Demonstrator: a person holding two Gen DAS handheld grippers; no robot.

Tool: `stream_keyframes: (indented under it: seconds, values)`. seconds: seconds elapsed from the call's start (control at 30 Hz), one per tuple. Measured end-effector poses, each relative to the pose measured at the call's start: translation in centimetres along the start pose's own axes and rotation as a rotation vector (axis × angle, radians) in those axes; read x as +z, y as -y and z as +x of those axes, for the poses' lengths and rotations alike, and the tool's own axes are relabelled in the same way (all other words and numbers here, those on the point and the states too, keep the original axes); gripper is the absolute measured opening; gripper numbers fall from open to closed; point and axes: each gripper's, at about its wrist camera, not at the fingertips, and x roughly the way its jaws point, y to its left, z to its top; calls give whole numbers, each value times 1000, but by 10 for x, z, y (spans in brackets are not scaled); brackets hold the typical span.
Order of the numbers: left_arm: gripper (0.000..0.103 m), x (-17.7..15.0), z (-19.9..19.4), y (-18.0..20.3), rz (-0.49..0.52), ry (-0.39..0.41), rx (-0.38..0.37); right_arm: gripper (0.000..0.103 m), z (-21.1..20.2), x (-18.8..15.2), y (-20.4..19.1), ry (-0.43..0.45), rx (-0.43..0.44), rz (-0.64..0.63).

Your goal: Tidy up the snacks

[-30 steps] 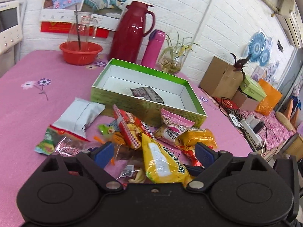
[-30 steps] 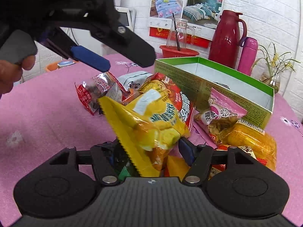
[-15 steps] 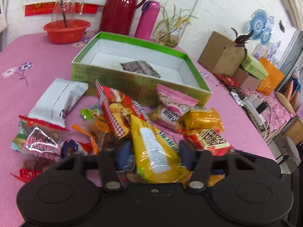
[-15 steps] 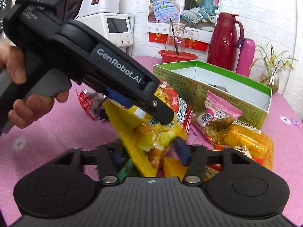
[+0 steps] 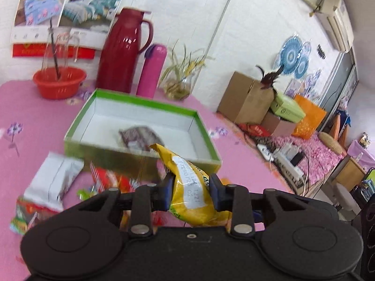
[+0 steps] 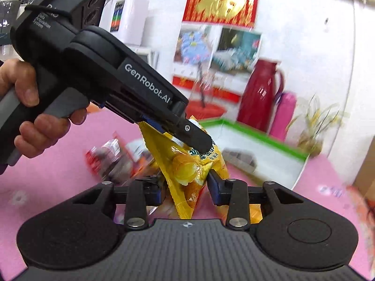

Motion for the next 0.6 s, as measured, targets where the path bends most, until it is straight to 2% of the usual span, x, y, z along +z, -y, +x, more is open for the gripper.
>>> stream_keyframes:
  seconds: [0.2, 0.6]
  values:
    - [32, 36, 35, -9, -19, 44, -51, 62, 24, 16, 33, 49, -79, -24]
    - [33, 68, 116, -40, -36, 31, -81, 61, 85, 15, 88, -1, -157, -22]
